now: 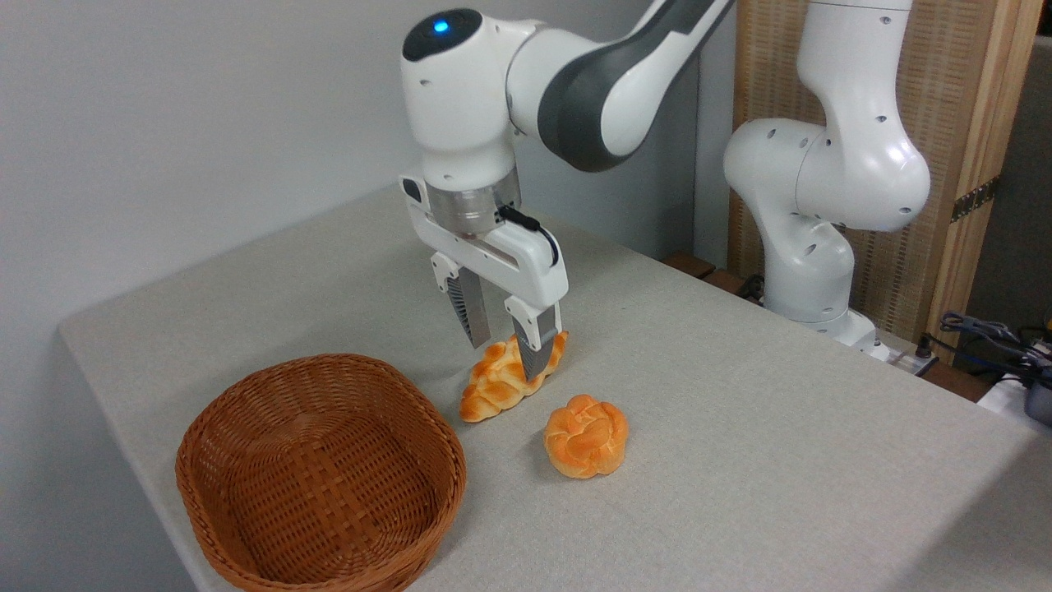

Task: Put bread into the basket
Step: 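Lower the gripper onto the braided roll and close on it, then lift the braided roll and carry it over the wicker basket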

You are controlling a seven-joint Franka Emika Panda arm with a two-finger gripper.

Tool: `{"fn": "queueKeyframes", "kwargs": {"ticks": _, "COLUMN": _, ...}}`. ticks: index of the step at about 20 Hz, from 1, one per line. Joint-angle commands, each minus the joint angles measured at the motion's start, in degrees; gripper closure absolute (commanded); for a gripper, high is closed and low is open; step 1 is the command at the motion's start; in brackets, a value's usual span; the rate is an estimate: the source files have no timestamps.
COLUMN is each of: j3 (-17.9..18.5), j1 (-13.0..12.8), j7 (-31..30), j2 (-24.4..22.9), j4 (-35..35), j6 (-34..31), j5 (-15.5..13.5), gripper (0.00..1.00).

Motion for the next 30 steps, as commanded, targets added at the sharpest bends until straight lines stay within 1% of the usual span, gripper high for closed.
{"fn": "queueKeyframes", "kwargs": {"ticks": 1, "j3": -0.54, "j1": 0.49, "j7": -0.95, "j2": -0.95, "j4": -2.81, "j6": 2.86, "j5": -1.62, "gripper": 0.00}}
{"fn": "queueKeyframes", "kwargs": {"ticks": 2, "j3": -0.62, "j1": 0.49, "j7": -0.95, "j2": -0.95, "j4": -3.25, "j6": 3.47, "j5": -1.62, "gripper": 0.00}}
{"fn": "queueKeyframes", "kwargs": {"ticks": 3, "j3": -0.54, "j1": 0.49, "j7": -0.78, "j2": -0.95, "j4": -3.43, "j6": 3.65, "j5": -1.62, "gripper": 0.02}}
{"fn": "queueKeyframes", "kwargs": {"ticks": 6, "j3": -0.54, "j1": 0.49, "j7": -0.25, "j2": -0.95, "j4": -3.35, "j6": 3.83, "j5": -1.53, "gripper": 0.56}}
{"fn": "queueKeyframes", "kwargs": {"ticks": 7, "j3": -0.54, "j1": 0.49, "j7": -0.16, "j2": -0.95, "j4": -3.35, "j6": 3.75, "j5": -1.53, "gripper": 0.62}}
{"fn": "queueKeyframes", "kwargs": {"ticks": 9, "j3": -0.62, "j1": 0.49, "j7": -0.16, "j2": -0.87, "j4": -3.35, "j6": 3.66, "j5": -1.53, "gripper": 0.62}}
{"fn": "queueKeyframes", "kwargs": {"ticks": 10, "j3": -0.54, "j1": 0.49, "j7": -0.16, "j2": -0.87, "j4": -3.35, "j6": 3.74, "j5": -1.53, "gripper": 0.64}}
{"fn": "queueKeyframes", "kwargs": {"ticks": 16, "j3": -0.54, "j1": 0.49, "j7": -0.07, "j2": -0.60, "j4": -3.35, "j6": 3.66, "j5": -1.53, "gripper": 0.65}}
{"fn": "queueKeyframes", "kwargs": {"ticks": 20, "j3": -0.54, "j1": 0.40, "j7": -0.07, "j2": -0.60, "j4": -2.65, "j6": 1.73, "j5": -1.35, "gripper": 0.66}}
{"fn": "queueKeyframes", "kwargs": {"ticks": 21, "j3": -0.62, "j1": 0.14, "j7": -0.16, "j2": -0.60, "j4": -1.25, "j6": -0.37, "j5": -1.27, "gripper": 0.67}}
{"fn": "queueKeyframes", "kwargs": {"ticks": 23, "j3": -0.54, "j1": 0.14, "j7": 0.19, "j2": -0.51, "j4": 3.48, "j6": -7.56, "j5": -1.18, "gripper": 0.67}}
{"fn": "queueKeyframes", "kwargs": {"ticks": 24, "j3": -0.54, "j1": 0.14, "j7": 0.98, "j2": -0.34, "j4": 5.94, "j6": -9.51, "j5": -1.35, "gripper": 0.67}}
{"fn": "queueKeyframes", "kwargs": {"ticks": 26, "j3": -0.36, "j1": 0.14, "j7": 1.51, "j2": 0.10, "j4": 10.08, "j6": -11.63, "j5": -1.53, "gripper": 0.67}}
{"fn": "queueKeyframes", "kwargs": {"ticks": 27, "j3": -0.10, "j1": 0.14, "j7": 2.38, "j2": 0.45, "j4": 12.45, "j6": -13.72, "j5": -1.53, "gripper": 0.67}}
{"fn": "queueKeyframes", "kwargs": {"ticks": 28, "j3": 0.34, "j1": 0.14, "j7": 4.13, "j2": 1.24, "j4": 15.17, "j6": -16.44, "j5": -1.62, "gripper": 0.67}}
{"fn": "queueKeyframes", "kwargs": {"ticks": 30, "j3": 1.21, "j1": 0.14, "j7": 5.11, "j2": 3.52, "j4": 20.01, "j6": -17.70, "j5": -1.97, "gripper": 0.66}}
